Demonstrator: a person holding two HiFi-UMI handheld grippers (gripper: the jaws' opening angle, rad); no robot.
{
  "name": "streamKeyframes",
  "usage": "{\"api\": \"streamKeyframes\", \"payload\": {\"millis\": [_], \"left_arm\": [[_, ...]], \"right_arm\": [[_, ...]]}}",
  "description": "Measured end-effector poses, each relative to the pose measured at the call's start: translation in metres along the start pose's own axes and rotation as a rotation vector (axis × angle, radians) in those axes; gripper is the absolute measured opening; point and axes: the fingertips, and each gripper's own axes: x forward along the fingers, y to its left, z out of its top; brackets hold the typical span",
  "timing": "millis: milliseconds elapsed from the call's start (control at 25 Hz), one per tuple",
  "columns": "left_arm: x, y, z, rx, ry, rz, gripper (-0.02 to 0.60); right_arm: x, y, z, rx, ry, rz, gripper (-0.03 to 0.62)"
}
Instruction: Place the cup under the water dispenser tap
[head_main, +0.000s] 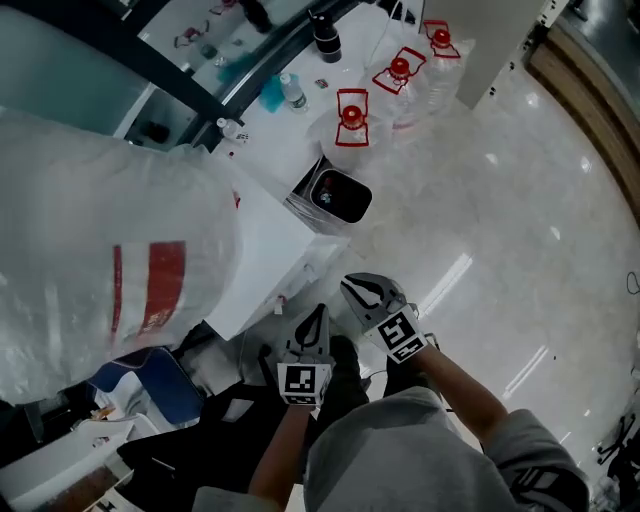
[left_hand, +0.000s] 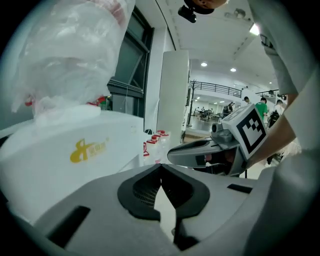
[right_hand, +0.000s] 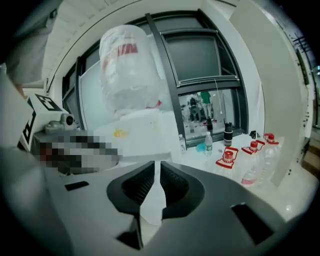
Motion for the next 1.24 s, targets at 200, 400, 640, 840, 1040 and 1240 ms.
{"api": "streamKeyframes", "payload": {"millis": [200, 400, 640, 840, 1040, 1240], "left_arm": [[-0.016, -0.009, 0.058, 0.019, -0.089, 0.003, 0.011], [-0.039, -0.015, 0.118, 0.060, -0.186, 0.001, 0.011], [-0.062, -0.020, 0.171, 0.127, -0.275, -0.018, 0.011], [-0.077, -0.017, 0.204, 0.138, -0.323, -0.038, 0.011], [-0.098, -0.019, 0.237, 0.165, -0.391, -0.061, 0.011], [-0.123, -0.018, 0.262, 0.125, -0.428, -0.064, 0.011]], "right_arm": [[-0.038, 0.014, 0.063, 0.000, -0.090, 0.008, 0.017], [-0.065, 0.030, 0.115, -0.069, -0.163, -0.006, 0.011], [-0.088, 0.039, 0.157, -0.077, -0.233, -0.036, 0.011], [-0.096, 0.049, 0.187, -0.090, -0.273, -0.041, 0.011], [-0.113, 0.065, 0.229, -0.115, -0.337, -0.051, 0.011], [-0.126, 0.084, 0.257, -0.141, -0.376, -0.055, 0.011]]}}
